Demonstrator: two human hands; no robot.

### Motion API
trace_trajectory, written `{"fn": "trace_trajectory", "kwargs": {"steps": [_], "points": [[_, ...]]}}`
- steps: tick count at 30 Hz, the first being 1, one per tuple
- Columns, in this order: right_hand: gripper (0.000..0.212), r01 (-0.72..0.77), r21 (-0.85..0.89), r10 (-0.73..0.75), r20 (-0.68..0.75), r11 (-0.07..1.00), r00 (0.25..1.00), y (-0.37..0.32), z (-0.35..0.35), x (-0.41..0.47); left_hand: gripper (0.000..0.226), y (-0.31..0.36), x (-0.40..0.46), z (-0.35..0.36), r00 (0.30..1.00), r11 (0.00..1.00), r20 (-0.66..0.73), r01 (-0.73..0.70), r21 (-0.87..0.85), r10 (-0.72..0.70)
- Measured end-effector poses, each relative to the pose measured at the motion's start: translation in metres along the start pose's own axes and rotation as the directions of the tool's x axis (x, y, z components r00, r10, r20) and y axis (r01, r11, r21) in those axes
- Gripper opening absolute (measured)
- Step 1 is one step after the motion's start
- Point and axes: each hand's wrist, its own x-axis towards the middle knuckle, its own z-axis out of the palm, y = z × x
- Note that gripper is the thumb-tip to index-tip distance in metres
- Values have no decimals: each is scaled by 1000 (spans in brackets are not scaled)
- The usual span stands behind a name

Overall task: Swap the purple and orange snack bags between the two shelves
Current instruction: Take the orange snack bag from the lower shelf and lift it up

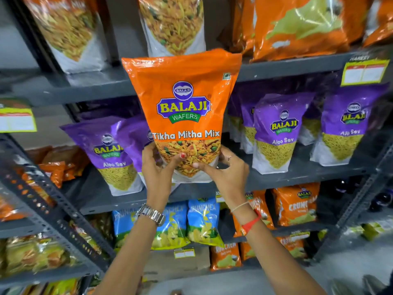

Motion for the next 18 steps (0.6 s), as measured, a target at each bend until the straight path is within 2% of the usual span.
{"fn": "trace_trajectory", "kwargs": {"steps": [6, 13, 18], "points": [[53, 193, 37, -193, -12, 980, 981, -83, 19, 33, 38, 72, 42, -40, 989, 990, -70, -135, -36, 132], [60, 299, 83, -300, -1, 951, 954, -161, 52, 81, 28, 138, 105, -80, 954, 965, -158, -261, -13, 256], [49, 333, 87, -340, 84, 939, 937, -205, 91, 119, 42, 162, 161, -108, 951, 968, -187, -250, 10, 247]]}}
